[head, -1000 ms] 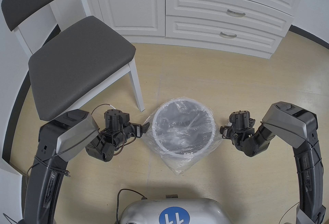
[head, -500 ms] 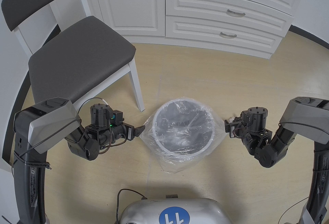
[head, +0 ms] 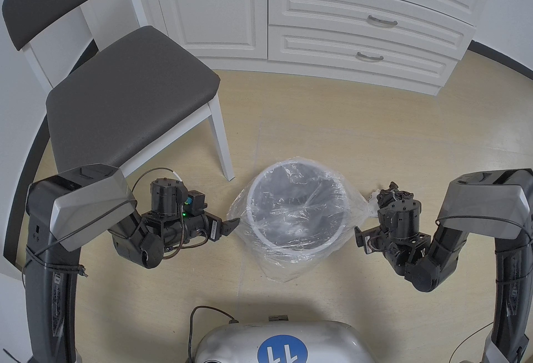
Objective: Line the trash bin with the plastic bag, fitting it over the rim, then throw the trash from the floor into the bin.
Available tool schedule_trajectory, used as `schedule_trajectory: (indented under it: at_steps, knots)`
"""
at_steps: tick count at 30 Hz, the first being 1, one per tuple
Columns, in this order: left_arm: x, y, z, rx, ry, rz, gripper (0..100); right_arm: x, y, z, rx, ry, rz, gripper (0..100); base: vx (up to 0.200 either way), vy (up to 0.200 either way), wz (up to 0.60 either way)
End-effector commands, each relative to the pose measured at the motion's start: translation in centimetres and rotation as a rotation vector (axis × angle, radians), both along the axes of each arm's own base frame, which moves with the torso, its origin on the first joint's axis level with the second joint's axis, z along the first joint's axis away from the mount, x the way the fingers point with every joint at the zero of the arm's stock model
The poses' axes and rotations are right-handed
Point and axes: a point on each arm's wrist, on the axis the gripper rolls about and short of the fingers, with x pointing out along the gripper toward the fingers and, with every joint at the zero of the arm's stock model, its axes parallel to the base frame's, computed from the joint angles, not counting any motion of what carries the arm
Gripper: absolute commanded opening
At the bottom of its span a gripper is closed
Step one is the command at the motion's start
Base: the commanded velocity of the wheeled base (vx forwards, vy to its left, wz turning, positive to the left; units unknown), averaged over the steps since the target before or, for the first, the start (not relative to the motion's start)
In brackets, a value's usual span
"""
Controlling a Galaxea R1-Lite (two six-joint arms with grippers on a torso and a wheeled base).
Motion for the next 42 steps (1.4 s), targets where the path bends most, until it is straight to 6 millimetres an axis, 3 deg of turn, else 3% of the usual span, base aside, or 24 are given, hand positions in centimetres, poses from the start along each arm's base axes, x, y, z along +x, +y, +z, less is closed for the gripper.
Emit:
schedule_trajectory:
  at_steps: [1, 7, 11, 19, 31, 35, 38, 42]
  knots:
    - [0.5, -0.5, -3.3, 0.021, 0.040, -0.013, 100, 1.0, -0.4, -4.6, -0.039, 0.097, 0.004, 100, 0.000, 0.000, 0.00]
    - [0.9, -1.0, -4.7, 0.013, 0.025, -0.023, 100, 3.2, 0.4, -6.3, 0.048, 0.060, -0.011, 100, 0.000, 0.000, 0.00]
    - [1.1, -1.4, -6.4, 0.021, 0.045, -0.021, 100, 3.9, 0.7, -6.3, 0.101, 0.058, 0.005, 100, 0.000, 0.000, 0.00]
    - [1.6, -1.3, -6.3, 0.076, 0.083, 0.058, 100, 4.2, 0.5, -5.9, 0.050, 0.171, -0.038, 100, 0.000, 0.000, 0.00]
    - [1.5, -1.0, -6.1, 0.119, 0.106, 0.097, 100, 4.7, -0.3, -5.8, -0.042, 0.182, -0.175, 100, 0.000, 0.000, 0.00]
    - [1.1, -0.9, -4.7, 0.104, 0.083, 0.083, 100, 3.8, -0.6, -4.8, -0.045, 0.181, -0.172, 100, 0.000, 0.000, 0.00]
    - [-0.7, -0.3, -1.2, 0.041, 0.058, -0.011, 100, 1.8, -0.8, -0.9, -0.024, 0.153, -0.125, 100, 0.000, 0.000, 0.00]
    - [-3.5, 2.1, 2.1, 0.055, 0.020, -0.154, 100, -1.3, -0.7, 2.6, -0.020, 0.145, -0.021, 100, 0.000, 0.000, 0.00]
